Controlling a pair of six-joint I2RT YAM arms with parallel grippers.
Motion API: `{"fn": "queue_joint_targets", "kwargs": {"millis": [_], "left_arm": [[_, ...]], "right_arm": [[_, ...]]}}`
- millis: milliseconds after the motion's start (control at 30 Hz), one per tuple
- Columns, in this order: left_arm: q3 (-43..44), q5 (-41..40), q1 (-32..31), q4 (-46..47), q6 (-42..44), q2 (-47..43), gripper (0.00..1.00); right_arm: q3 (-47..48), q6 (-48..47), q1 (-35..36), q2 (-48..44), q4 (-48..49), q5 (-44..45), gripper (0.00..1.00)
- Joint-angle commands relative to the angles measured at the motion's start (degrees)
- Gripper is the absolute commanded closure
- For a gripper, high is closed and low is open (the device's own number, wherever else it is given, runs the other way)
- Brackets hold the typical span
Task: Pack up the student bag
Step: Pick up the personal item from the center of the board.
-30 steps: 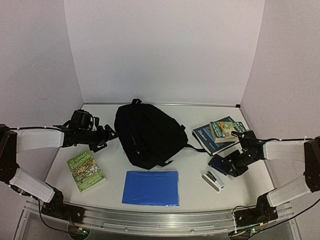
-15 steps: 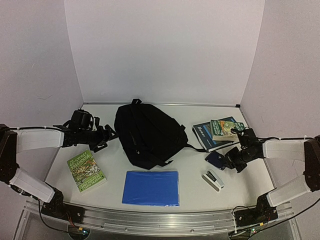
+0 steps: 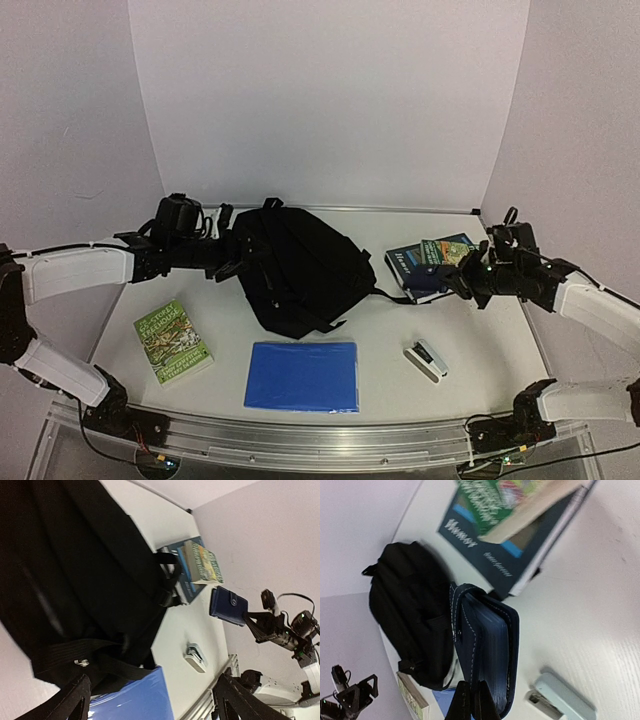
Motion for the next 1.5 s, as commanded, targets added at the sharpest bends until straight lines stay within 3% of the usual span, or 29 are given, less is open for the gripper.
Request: {"fn": "queue_joint_targets", "kwargs": {"millis": [0, 300, 833, 933, 1100, 1333, 1467], "left_arm": [[5.63, 5.41, -4.74, 8.06, -0.83, 1.6, 0.13], [4.48, 7.56, -9.96, 23.5, -7.94, 3.01, 0.07], [11.17, 8.76, -11.93, 31.76, -9.15, 10.42, 0.04], [10.97, 8.99, -11.95, 35.13, -10.15, 11.04, 0.08], [9.88, 8.51, -11.95, 38.91, -11.38, 10.92, 0.25], [9.3, 8.46, -11.94, 41.93, -12.49, 11.15, 0.32], [8.62, 7.19, -11.89, 42.37, -12.36, 10.72, 0.44]], "right_arm": [[8.22, -5.32, 7.39, 2.29, 10.83, -1.63, 1.0], [13.49, -1.93, 16.5, 8.84, 32.71, 0.11, 1.0], [14.91, -1.32, 24.41, 13.21, 44.48, -2.85, 1.0], [14.41, -1.21, 24.7, 13.48, 44.6, -2.95, 1.0], [13.49, -0.95, 24.64, 14.08, 45.2, -3.21, 1.0], [12.95, -0.54, 24.8, 15.21, 46.21, -4.14, 1.0], [12.73, -0.68, 24.8, 15.7, 46.36, -5.02, 1.0]]}}
